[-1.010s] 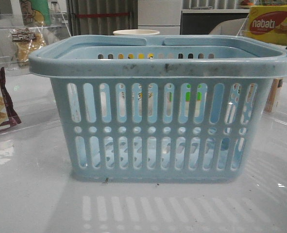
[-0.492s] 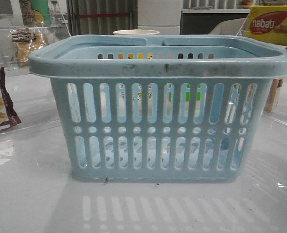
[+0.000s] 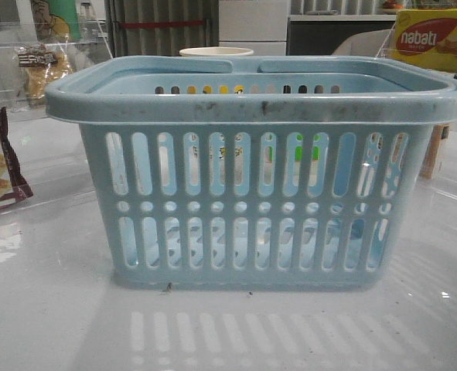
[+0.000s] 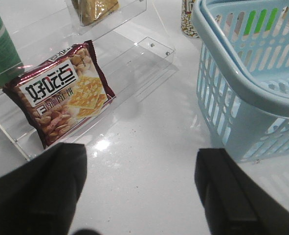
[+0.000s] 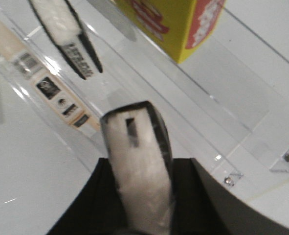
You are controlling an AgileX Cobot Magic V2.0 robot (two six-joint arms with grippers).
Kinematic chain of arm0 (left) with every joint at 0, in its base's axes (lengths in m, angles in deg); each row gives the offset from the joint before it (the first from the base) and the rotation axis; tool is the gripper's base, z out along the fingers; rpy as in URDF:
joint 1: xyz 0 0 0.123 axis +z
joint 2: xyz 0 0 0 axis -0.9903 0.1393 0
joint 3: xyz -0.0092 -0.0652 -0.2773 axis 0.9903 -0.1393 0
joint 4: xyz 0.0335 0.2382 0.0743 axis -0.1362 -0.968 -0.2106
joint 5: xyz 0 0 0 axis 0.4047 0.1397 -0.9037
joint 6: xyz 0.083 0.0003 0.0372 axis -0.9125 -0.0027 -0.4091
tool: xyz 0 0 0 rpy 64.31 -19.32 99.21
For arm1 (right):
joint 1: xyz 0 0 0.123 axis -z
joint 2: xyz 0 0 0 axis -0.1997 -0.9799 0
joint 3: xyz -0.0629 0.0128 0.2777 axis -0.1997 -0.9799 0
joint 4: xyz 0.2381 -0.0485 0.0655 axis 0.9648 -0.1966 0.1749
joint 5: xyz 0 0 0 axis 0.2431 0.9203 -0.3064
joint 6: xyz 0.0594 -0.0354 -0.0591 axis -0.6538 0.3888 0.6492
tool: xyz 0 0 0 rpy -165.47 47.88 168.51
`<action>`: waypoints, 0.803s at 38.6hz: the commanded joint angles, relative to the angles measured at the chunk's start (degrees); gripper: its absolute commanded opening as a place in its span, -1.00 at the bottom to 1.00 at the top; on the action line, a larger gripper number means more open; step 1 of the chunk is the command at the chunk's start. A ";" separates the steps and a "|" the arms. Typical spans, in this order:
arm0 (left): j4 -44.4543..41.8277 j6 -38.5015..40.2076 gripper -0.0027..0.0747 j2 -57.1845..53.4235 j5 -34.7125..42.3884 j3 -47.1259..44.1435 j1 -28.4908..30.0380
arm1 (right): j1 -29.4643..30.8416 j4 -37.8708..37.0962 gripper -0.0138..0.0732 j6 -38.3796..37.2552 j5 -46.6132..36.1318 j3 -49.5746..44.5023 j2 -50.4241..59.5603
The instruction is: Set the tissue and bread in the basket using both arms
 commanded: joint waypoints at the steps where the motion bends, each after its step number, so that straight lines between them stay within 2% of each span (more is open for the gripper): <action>1: 0.59 -0.07 0.43 0.67 4.54 1.64 -0.49 | -1.65 1.90 -0.14 0.33 -0.18 2.07 7.37; 9: 0.59 -0.07 0.43 0.67 4.54 1.64 -0.49 | -9.36 1.95 -0.14 0.33 2.60 2.01 15.30; 15: 0.59 -0.07 0.43 0.67 4.54 1.64 -0.49 | -18.11 1.95 -0.14 0.33 2.66 1.88 19.65; 24: 0.59 -0.07 0.43 0.67 4.54 1.64 -0.49 | -33.21 1.95 -0.14 0.33 2.28 0.75 20.40; 31: 0.59 -0.07 0.43 0.67 4.54 1.64 -0.49 | -40.38 1.95 -0.14 0.33 -0.27 -2.88 18.30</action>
